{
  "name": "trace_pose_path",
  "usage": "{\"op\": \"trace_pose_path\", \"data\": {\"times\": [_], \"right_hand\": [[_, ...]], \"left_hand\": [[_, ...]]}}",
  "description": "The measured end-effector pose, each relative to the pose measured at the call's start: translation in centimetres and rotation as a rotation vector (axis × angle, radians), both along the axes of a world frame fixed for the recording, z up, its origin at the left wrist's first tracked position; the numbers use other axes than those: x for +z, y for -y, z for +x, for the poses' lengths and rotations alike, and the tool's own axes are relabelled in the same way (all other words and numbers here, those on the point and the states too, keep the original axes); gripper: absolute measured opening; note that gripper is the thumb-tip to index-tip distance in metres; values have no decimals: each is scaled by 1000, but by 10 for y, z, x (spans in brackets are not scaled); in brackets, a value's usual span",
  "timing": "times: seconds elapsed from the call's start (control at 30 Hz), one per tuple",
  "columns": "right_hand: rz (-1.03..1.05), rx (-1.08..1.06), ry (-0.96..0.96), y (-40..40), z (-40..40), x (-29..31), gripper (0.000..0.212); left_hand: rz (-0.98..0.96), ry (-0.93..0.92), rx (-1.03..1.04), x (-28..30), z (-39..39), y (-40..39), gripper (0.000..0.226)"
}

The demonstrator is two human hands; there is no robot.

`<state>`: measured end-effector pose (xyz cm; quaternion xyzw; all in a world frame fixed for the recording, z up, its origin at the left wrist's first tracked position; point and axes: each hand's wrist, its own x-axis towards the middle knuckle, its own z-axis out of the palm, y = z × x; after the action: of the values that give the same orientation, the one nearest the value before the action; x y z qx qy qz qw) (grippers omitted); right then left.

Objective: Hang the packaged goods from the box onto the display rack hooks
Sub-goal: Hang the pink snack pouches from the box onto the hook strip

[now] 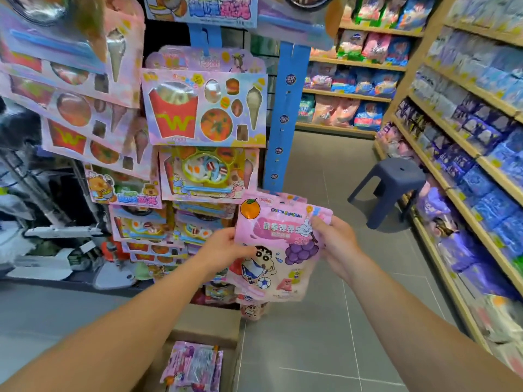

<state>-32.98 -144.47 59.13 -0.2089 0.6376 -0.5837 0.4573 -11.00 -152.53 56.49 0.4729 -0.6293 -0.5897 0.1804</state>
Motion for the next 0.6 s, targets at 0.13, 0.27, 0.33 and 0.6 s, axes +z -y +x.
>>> {"op": "trace_pose_path", "data": {"times": [0.13,0.27,0.33,0.6], "right_hand": [[44,43,-278,25,-24,-1,14],[44,102,-733,46,-47,9,36],[-13,155,-998,55,-55,11,47],[-38,665,-1539,88,-54,30,74]], "left_hand": [[-134,17,84,-1,-15,1,21],[-213,17,171,-1,-37,3,19],[-187,-10,207,-5,-45,4,21],[6,-107,283,-17,-64,11,9]]}}
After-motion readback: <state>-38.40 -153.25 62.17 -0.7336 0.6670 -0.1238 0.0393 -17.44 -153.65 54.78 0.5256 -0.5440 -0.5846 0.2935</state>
